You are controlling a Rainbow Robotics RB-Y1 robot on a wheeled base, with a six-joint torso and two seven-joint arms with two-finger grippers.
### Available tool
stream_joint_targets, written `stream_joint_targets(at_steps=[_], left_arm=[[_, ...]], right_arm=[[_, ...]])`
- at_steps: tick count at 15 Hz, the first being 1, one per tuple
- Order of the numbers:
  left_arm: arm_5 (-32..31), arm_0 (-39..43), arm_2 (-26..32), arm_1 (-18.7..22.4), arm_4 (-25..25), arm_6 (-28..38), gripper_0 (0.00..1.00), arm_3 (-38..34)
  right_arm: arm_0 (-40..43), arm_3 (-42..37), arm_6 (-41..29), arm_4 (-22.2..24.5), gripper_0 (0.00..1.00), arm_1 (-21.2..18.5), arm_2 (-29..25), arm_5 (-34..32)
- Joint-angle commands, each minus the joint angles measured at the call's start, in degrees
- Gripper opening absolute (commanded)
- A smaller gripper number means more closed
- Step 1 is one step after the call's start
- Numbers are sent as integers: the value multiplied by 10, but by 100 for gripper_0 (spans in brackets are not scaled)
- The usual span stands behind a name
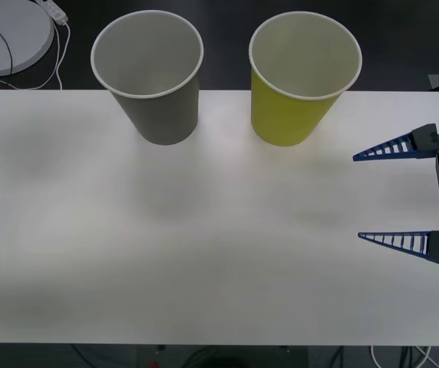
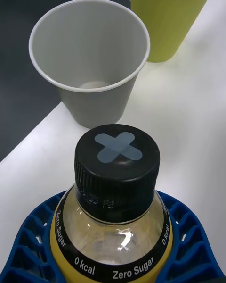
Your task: Put the can into the green bin and the plastic bottle into the gray bin
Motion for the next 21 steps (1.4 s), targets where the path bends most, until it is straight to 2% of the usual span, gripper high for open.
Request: stream_joint_targets(at_steps=[1,5,8,13,21], left_arm=[[-30,-63,-38,5,-31,11,0,20],[-31,-150,-114,13,-49,22,0,52],[-77,-231,-163,13,-77,32,0,79],[-94,-383,-287,7,-97,44,0,151],[-94,-561,-399,-67,-142,53,0,261]], right_arm=[[0,0,0,0,100,0,0,0],[0,0,0,0,100,0,0,0],[0,0,0,0,100,0,0,0],[0,0,0,0,100,0,0,0],[0,0,0,0,100,0,0,0]])
